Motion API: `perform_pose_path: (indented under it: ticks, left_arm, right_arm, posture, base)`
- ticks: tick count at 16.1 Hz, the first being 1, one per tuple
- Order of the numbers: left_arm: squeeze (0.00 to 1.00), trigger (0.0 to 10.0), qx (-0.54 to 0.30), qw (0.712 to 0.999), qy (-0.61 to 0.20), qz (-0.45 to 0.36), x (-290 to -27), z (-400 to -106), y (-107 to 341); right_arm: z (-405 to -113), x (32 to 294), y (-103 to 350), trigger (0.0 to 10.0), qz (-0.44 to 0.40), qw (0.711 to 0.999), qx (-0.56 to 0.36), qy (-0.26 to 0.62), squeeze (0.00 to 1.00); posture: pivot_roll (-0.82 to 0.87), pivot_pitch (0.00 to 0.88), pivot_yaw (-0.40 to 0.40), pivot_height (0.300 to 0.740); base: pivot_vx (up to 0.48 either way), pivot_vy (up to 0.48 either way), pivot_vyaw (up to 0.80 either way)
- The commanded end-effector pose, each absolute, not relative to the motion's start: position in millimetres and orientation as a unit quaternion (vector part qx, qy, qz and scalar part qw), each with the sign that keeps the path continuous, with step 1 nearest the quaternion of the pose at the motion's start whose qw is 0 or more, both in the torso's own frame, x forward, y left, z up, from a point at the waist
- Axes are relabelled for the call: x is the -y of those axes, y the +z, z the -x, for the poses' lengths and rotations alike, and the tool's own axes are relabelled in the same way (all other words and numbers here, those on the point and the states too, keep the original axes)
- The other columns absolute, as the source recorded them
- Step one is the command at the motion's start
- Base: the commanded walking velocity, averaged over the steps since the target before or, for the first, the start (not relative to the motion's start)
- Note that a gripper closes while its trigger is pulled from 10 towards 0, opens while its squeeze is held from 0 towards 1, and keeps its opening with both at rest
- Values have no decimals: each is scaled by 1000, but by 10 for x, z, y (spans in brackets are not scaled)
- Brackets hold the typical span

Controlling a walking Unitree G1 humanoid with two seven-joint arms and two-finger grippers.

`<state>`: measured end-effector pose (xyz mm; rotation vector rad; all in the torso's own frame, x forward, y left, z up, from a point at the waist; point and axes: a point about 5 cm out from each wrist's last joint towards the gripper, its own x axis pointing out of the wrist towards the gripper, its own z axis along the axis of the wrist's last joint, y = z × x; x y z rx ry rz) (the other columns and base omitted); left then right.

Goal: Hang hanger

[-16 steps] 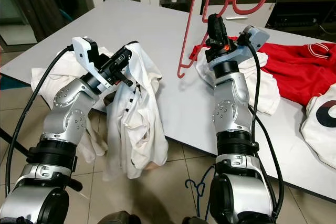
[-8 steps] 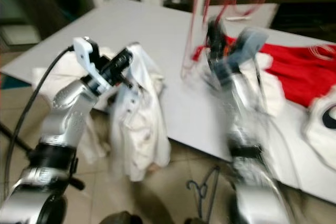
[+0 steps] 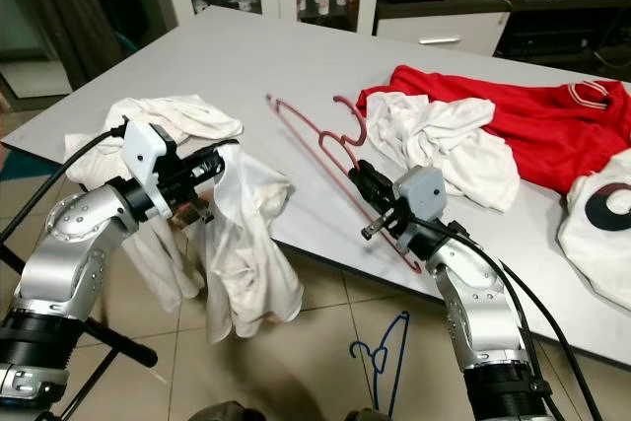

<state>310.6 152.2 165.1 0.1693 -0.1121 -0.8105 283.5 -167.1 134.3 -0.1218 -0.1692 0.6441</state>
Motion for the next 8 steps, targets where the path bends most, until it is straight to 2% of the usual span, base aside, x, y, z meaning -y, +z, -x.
perform_pose_path:
  ticks: [1,4,7,8]
  left_arm:
    - [0,10000,75,908,-401,-96,-1479,-3097,1746]
    - [0,10000,82,905,-403,-109,-1458,-3124,1776]
    - [0,10000,80,909,-382,-143,-1673,-3294,1889]
    - [0,10000,79,910,-380,-146,-1691,-3311,1901]
  right_arm:
    - [-2843,1672,1444,10000,59,943,99,311,0]
    - [-2700,1711,1521,10000,40,920,87,379,0]
    - [-2683,2151,1677,10000,78,903,46,419,0]
    - [-2669,2177,1704,10000,78,900,42,426,0]
  posture:
    - [-40,0,57,740]
    - [-45,0,57,740]
    - [-60,0,63,740]
    - [-60,0,63,740]
  base:
    - [0,0,0]
    - [0,0,0]
    - [0,0,0]
    - [0,0,0]
